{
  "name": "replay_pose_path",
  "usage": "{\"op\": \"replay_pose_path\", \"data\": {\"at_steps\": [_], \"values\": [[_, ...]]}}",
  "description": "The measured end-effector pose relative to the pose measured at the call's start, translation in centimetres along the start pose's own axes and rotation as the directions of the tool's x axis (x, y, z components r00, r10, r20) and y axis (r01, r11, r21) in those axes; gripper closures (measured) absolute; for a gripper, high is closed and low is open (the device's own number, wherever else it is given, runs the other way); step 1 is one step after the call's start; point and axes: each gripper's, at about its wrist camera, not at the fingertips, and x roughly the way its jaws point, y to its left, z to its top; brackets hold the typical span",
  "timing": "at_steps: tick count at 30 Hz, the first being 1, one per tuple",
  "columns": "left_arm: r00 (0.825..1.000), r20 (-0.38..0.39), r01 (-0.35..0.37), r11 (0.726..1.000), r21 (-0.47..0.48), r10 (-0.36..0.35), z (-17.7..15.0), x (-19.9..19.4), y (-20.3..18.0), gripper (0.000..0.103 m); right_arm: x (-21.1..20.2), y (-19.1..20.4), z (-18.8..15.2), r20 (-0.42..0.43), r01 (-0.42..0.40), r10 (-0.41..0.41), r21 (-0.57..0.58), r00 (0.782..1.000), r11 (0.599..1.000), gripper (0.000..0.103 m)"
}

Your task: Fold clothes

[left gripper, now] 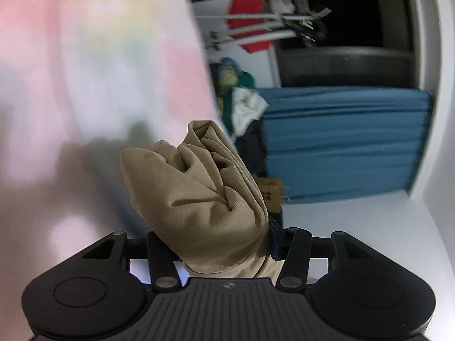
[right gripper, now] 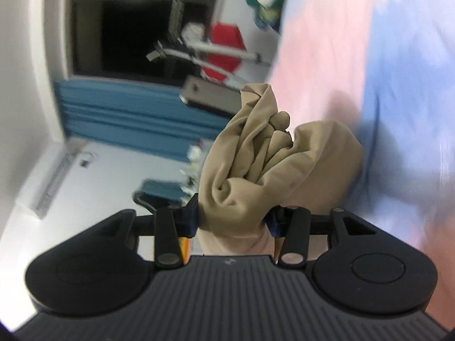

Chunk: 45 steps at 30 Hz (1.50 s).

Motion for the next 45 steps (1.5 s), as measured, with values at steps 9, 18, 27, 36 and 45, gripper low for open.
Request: {"op": "replay_pose_path", "data": {"at_steps": [9,18,27,36,45], "values": [[0.99,-0.125,0.067,0.995,0.071,-0.057,-4.0,18.2,-10.1,0.05,-7.1,1.5,14.2,0.258,0.042,-0.033,-0.028,0.965,0.999,0.054],[0.969,-0.248,0.055,0.991,0.122,-0.023,-8.8,33.9,-9.8,0.05,-9.2,-5.4,24.9,0.403,0.131,-0.097,-0.057,0.91,0.99,0.054],[0.939,-0.319,-0.06,0.976,0.208,0.126,-11.0,35.7,-3.0,0.05,-10.2,-14.7,21.2,0.346,0.201,-0.197,0.026,0.917,0.979,0.055],[0.935,-0.278,-0.114,0.93,0.35,0.219,-11.4,33.2,-3.9,0.045,-11.1,-15.5,18.7,0.291,0.31,-0.324,0.094,0.9,0.946,0.051],[0.955,-0.181,-0.078,0.789,0.609,0.235,-12.5,22.3,-11.8,0.037,-15.8,-5.4,14.7,0.42,0.51,-0.416,-0.14,0.807,0.849,0.051]]}}
